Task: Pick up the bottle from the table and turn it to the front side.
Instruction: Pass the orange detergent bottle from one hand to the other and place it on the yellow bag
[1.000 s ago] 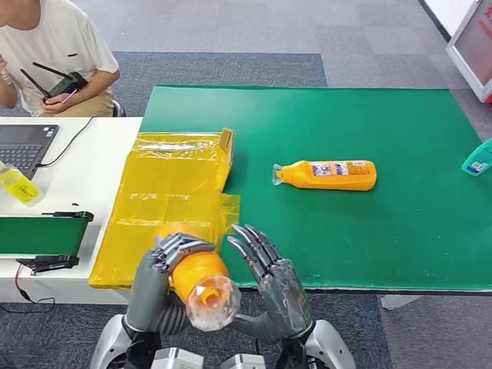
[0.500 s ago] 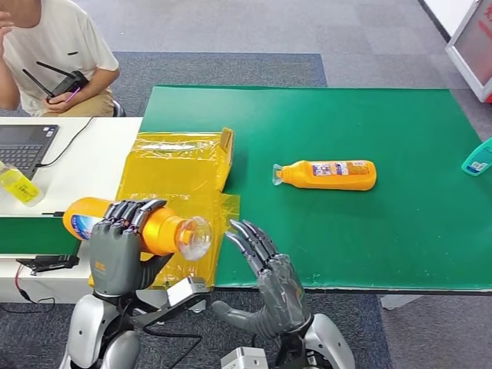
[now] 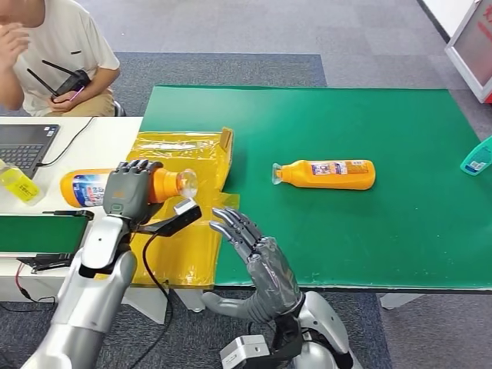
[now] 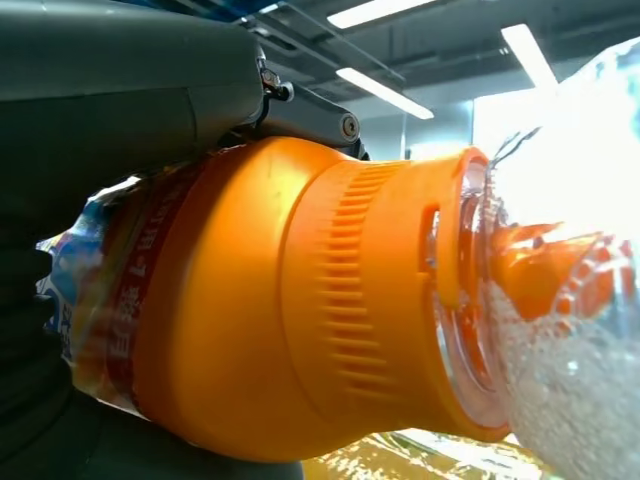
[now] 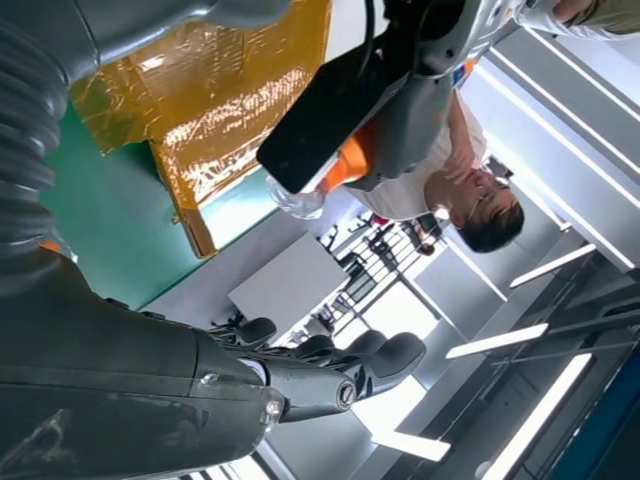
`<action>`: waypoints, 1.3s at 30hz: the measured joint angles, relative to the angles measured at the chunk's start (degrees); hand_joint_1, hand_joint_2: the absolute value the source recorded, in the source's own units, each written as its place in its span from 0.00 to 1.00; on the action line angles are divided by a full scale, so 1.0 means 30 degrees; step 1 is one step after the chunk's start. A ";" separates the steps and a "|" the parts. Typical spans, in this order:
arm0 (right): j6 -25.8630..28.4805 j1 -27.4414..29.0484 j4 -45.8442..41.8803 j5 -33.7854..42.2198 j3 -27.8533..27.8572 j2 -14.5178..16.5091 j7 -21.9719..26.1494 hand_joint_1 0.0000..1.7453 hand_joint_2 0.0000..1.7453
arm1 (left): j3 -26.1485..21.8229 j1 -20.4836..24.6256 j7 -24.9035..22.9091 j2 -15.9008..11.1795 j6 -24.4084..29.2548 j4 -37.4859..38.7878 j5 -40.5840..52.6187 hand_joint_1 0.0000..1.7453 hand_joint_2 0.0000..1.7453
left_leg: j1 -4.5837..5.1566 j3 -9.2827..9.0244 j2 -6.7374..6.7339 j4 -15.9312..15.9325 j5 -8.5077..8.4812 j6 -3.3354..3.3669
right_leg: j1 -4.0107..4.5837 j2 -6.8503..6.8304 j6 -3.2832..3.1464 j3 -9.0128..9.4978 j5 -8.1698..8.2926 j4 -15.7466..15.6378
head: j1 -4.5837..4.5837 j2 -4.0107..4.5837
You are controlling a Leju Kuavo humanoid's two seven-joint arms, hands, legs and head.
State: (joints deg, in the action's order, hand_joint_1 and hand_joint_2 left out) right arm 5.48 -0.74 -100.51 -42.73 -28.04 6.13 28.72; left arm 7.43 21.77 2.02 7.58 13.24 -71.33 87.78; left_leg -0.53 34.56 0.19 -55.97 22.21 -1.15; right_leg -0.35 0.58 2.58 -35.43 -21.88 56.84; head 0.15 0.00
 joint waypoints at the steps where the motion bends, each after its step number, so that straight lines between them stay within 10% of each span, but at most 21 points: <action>1: -0.0014 -0.0085 0.0049 0.0027 -0.0015 0.0000 0.0022 0.00 1.00 | -0.0048 0.0581 0.0079 0.0040 -0.0107 0.0819 0.0000 1.00 1.00 | 0.0000 0.0009 0.0000 0.0000 -0.0003 0.0002 | -0.0002 0.0000 0.0002 -0.0008 0.0006 0.0000 | 0.0000 0.0000; 27: -0.1546 -0.0731 -0.0273 0.2133 -0.0126 0.0049 0.0623 0.00 1.00 | 0.0393 0.3963 0.1018 0.3149 -0.0166 0.9473 -0.2612 1.00 1.00 | 0.0004 0.0104 -0.0003 -0.0003 0.0000 0.0004 | -0.0008 0.0002 0.0007 -0.0104 0.0010 0.0000 | 0.0000 0.0000; 32: -0.1521 -0.0689 -0.0637 0.2251 -0.0162 0.0044 0.0661 0.00 1.00 | 0.0393 0.3986 0.0773 0.3175 0.0180 1.0511 -0.2364 0.00 1.00 | 0.0001 0.0105 -0.0003 -0.0002 -0.0001 0.0002 | 0.0000 0.0002 0.0005 -0.0112 0.0009 0.0000 | 0.0000 0.0000; 39: -0.1357 -0.0417 -0.0925 0.2494 0.0128 -0.0077 0.0836 0.00 1.00 | 0.0377 0.4118 0.0248 0.3169 0.0061 1.1476 -0.2233 0.00 1.00 | 0.0002 0.0110 -0.0003 -0.0003 0.0000 0.0004 | -0.0006 0.0001 0.0007 -0.0108 0.0009 0.0000 | -0.0004 0.0000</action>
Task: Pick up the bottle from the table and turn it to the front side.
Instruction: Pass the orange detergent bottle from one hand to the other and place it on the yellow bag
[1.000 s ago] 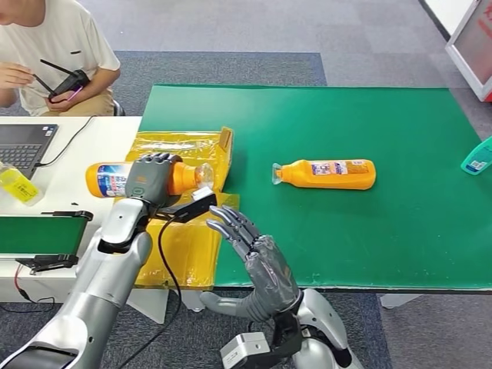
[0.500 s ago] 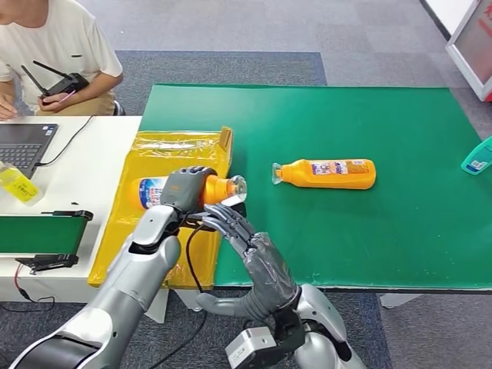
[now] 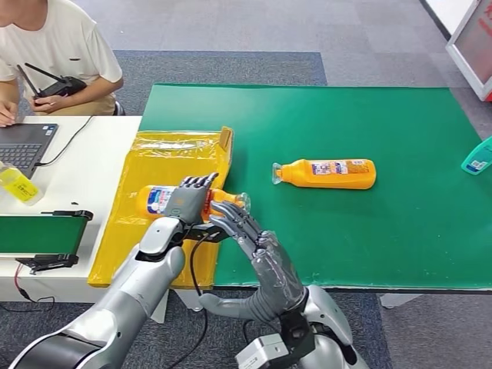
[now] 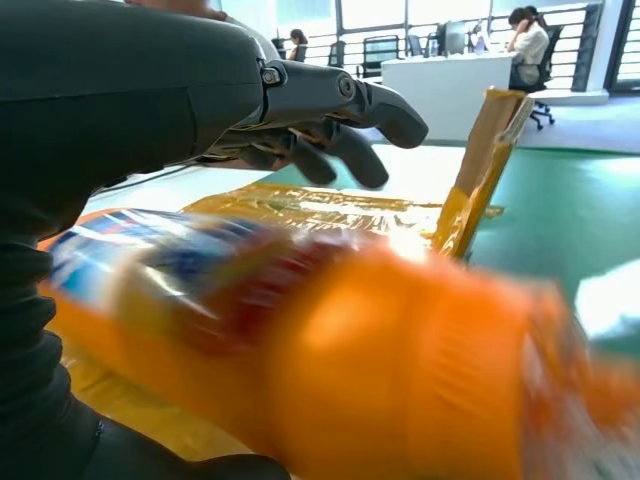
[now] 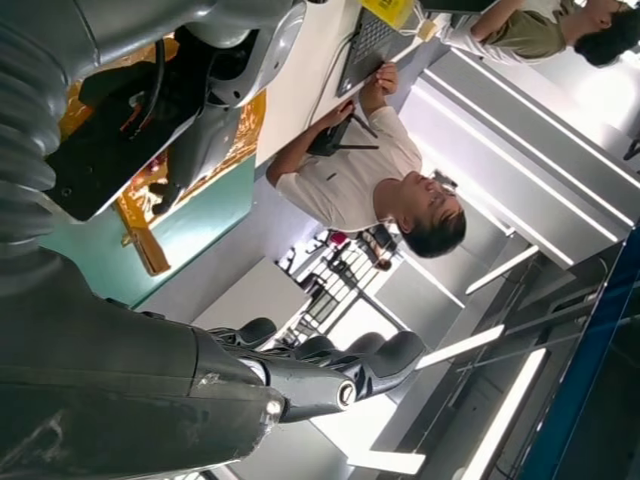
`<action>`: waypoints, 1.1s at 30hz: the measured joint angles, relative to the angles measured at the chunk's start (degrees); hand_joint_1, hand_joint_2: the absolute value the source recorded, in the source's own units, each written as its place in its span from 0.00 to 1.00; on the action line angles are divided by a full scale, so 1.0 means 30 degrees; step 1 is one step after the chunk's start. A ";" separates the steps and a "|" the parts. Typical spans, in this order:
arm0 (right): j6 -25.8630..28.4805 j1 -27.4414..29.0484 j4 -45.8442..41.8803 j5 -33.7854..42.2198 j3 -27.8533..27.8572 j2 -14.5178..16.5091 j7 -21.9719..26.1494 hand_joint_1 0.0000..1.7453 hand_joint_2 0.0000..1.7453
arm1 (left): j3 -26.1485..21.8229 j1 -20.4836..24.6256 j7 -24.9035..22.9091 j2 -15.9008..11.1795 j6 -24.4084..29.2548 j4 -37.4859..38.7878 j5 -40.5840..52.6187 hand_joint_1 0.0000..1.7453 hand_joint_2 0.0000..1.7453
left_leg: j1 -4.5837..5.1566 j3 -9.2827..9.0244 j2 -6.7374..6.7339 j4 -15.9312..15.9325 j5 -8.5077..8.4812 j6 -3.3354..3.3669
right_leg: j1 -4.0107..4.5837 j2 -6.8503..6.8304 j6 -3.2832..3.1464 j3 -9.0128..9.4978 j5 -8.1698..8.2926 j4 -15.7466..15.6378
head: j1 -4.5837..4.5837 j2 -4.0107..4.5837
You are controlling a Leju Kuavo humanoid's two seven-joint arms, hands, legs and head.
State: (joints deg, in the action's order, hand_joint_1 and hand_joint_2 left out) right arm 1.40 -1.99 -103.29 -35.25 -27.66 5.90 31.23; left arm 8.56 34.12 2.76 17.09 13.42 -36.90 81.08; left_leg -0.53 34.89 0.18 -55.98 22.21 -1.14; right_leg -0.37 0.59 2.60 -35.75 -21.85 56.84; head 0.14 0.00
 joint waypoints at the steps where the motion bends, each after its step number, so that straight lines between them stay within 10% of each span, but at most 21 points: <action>1: 0.0026 0.0048 -0.0024 0.0033 0.0069 -0.0025 0.0035 0.00 1.00 | -0.0002 -0.0001 -0.0038 -0.0015 0.0002 0.0137 0.0024 0.00 1.00 | 0.0000 0.0001 0.0000 0.0000 0.0000 0.0000 | 0.0000 0.0000 0.0000 0.0000 0.0000 0.0000 | 0.0000 0.0000; 21: 0.0190 0.0744 -0.0570 -0.0049 0.1100 -0.0071 0.0346 0.00 1.00 | -0.0550 -0.0494 0.2131 -0.0364 0.0482 0.0272 -0.1213 0.00 1.00 | 0.0000 0.0002 0.0000 0.0000 -0.0001 0.0000 | 0.0000 0.0000 0.0001 0.0001 0.0000 0.0000 | 0.0002 0.0000; 33: 0.1668 0.2214 -0.0914 -0.1211 0.1958 -0.0071 -0.0164 0.00 1.00 | 0.1498 -0.6950 0.5944 0.0197 -0.2858 -1.2287 -1.2163 0.00 1.00 | 0.0001 0.0022 -0.0001 0.0001 0.0040 0.0001 | 0.0002 0.0001 -0.0013 -0.0017 -0.0035 -0.0001 | 0.0000 0.0000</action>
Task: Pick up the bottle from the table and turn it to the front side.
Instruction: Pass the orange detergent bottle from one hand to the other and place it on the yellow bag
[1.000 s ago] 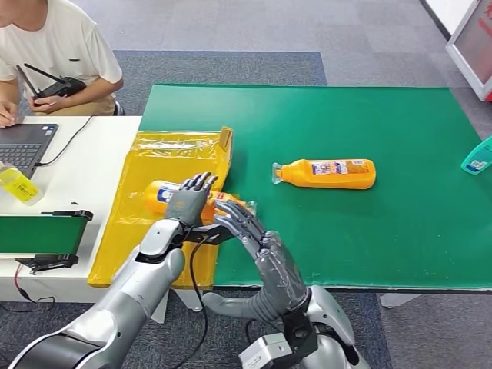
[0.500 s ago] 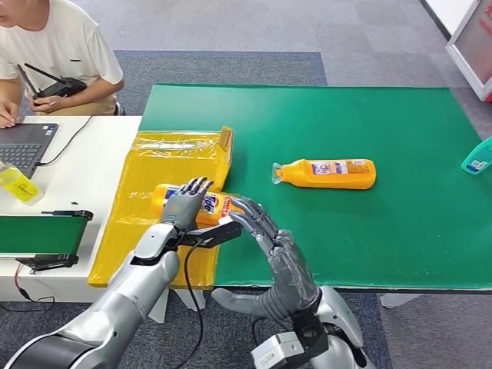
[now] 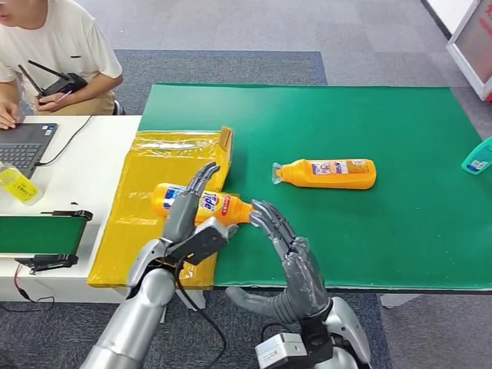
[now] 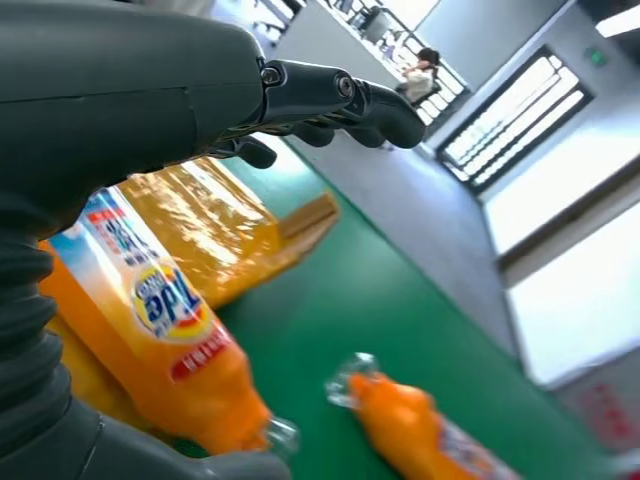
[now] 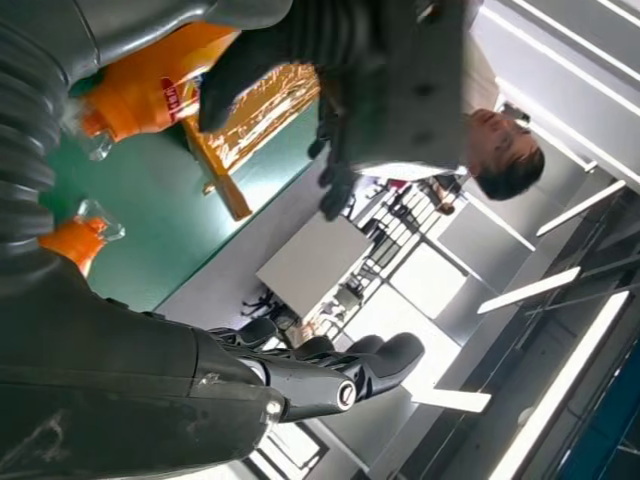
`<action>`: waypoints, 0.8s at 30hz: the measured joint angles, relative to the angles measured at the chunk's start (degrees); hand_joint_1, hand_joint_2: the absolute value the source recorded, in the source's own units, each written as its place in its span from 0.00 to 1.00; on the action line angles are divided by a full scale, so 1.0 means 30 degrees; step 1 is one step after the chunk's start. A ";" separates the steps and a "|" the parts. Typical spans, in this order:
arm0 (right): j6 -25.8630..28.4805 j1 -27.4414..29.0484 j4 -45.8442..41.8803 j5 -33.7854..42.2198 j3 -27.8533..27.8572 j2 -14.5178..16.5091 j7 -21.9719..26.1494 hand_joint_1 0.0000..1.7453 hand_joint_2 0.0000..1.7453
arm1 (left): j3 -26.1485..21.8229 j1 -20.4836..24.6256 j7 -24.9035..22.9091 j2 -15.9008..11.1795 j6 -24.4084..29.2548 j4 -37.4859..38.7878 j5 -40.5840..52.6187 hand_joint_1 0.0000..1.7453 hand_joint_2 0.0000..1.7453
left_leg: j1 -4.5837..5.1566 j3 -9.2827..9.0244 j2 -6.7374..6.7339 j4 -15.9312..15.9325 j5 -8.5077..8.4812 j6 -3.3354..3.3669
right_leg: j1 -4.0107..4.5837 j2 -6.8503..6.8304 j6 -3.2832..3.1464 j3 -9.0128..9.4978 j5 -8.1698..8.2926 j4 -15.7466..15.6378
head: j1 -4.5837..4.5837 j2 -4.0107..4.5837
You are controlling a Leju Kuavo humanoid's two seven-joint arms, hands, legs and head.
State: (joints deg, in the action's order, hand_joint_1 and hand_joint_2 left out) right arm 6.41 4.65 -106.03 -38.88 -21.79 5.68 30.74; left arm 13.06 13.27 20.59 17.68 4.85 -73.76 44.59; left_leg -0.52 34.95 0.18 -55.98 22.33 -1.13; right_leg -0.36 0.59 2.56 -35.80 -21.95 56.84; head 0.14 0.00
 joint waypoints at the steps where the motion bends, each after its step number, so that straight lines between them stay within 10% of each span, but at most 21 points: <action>1: 0.0146 0.0188 -0.0099 -0.0108 0.0119 0.0002 -0.0026 0.00 1.00 | 0.0220 -0.0613 0.0235 -0.0053 -0.0228 -0.1088 -0.1044 0.00 1.00 | 0.0000 0.0002 0.0000 0.0000 0.0009 0.0000 | 0.0001 0.0000 -0.0003 -0.0002 -0.0005 0.0000 | 0.0004 0.0000; 8: 0.0359 0.0994 -0.0692 0.0603 0.0964 0.0177 -0.0153 0.00 1.00 | 0.1037 -0.3646 0.1893 -0.0634 -0.1343 -0.6001 -0.5707 0.00 1.00 | -0.0002 -0.0003 -0.0001 0.0002 0.0028 -0.0002 | 0.0003 0.0004 -0.0002 0.0003 -0.0016 0.0001 | 0.0000 0.0000; 16: -0.3668 0.1324 0.0041 0.7876 0.2868 0.1451 -0.1560 0.00 1.00 | 0.1203 -0.7860 0.4531 -0.0770 -0.3360 -0.9245 -0.9877 0.00 1.00 | -0.0002 -0.0005 -0.0007 0.0002 0.0048 0.0008 | 0.0001 0.0001 0.0013 0.0005 -0.0043 0.0000 | 0.0004 0.0000; 24: -0.4165 0.1477 0.2172 0.9906 0.5017 0.2487 -0.3314 0.00 1.00 | 0.0638 -0.9029 0.4808 -0.0668 -0.4124 -0.9637 -1.0614 0.00 1.00 | -0.0002 -0.0006 -0.0004 0.0002 0.0045 0.0006 | 0.0002 0.0000 0.0015 0.0010 -0.0040 0.0000 | 0.0003 0.0000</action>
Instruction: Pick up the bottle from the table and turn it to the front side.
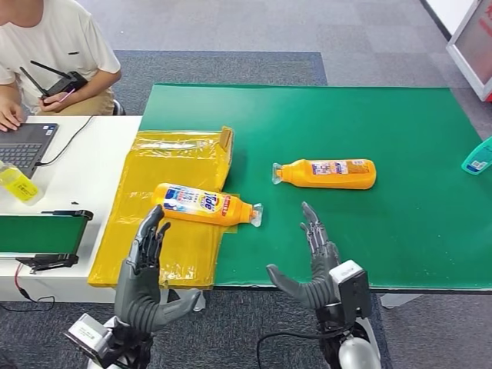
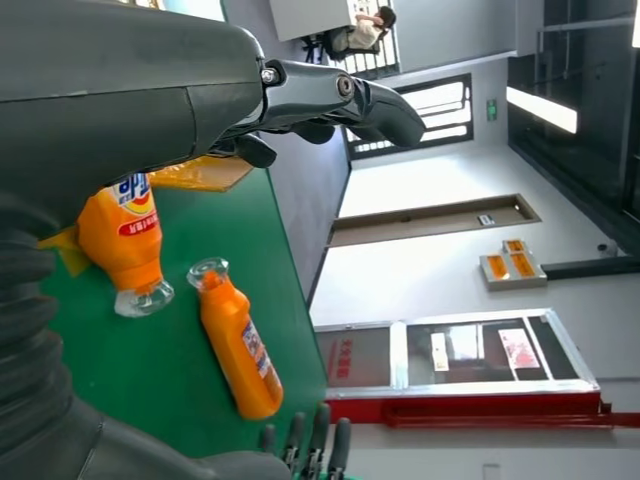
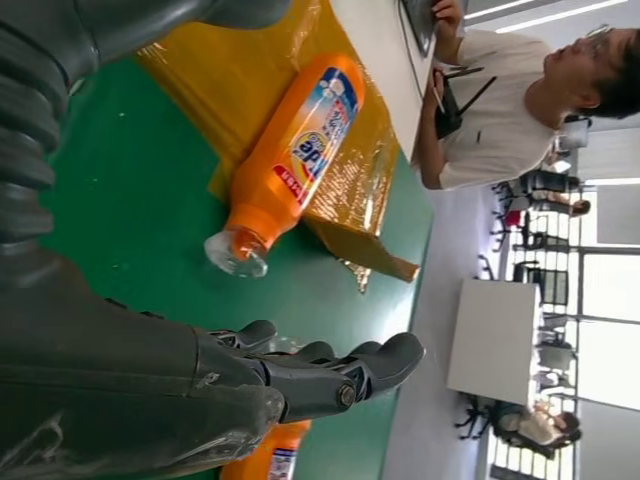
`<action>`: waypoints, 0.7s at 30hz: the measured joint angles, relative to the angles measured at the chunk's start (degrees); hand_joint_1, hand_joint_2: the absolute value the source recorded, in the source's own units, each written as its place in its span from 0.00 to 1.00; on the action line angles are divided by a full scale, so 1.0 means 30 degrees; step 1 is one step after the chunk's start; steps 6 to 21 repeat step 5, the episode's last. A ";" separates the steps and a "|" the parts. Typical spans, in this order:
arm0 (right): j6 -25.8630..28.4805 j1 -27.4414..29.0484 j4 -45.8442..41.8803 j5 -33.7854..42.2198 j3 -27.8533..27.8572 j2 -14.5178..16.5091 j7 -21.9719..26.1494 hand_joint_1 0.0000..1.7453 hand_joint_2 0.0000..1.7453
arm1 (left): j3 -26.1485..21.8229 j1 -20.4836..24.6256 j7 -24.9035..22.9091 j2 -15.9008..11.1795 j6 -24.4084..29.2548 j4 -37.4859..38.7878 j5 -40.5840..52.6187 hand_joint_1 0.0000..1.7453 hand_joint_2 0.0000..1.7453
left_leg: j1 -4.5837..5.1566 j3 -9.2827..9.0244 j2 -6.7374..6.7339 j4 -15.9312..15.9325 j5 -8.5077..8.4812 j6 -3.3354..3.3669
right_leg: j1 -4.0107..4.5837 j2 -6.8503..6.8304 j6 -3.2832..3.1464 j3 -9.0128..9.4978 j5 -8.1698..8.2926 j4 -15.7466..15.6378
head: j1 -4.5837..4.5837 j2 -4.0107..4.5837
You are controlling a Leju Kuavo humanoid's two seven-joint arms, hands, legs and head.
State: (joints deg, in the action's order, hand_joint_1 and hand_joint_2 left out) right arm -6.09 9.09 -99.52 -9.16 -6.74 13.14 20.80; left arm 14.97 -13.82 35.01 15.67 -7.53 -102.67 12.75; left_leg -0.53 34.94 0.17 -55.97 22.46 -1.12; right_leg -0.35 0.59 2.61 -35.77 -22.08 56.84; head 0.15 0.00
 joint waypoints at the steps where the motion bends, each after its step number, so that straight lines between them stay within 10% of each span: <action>1: 0.0091 -0.0006 0.0213 -0.0016 0.0155 0.0107 -0.0122 0.00 1.00 | -0.0091 -0.0040 0.0004 0.0029 -0.0082 0.0002 -0.0083 0.00 1.00 | 0.0000 0.0000 0.0000 0.0000 -0.0001 0.0000 | 0.0000 0.0000 0.0000 0.0001 0.0001 0.0000 | 0.0000 0.0000; 21: 0.0587 -0.0017 0.0723 -0.0205 0.0558 0.0423 0.0029 0.00 1.00 | -0.0384 -0.0174 0.0002 0.0129 -0.0268 0.0004 -0.0215 0.00 1.00 | 0.0000 -0.0001 0.0000 0.0000 -0.0002 -0.0001 | 0.0000 0.0000 -0.0001 0.0001 0.0002 0.0000 | 0.0000 0.0000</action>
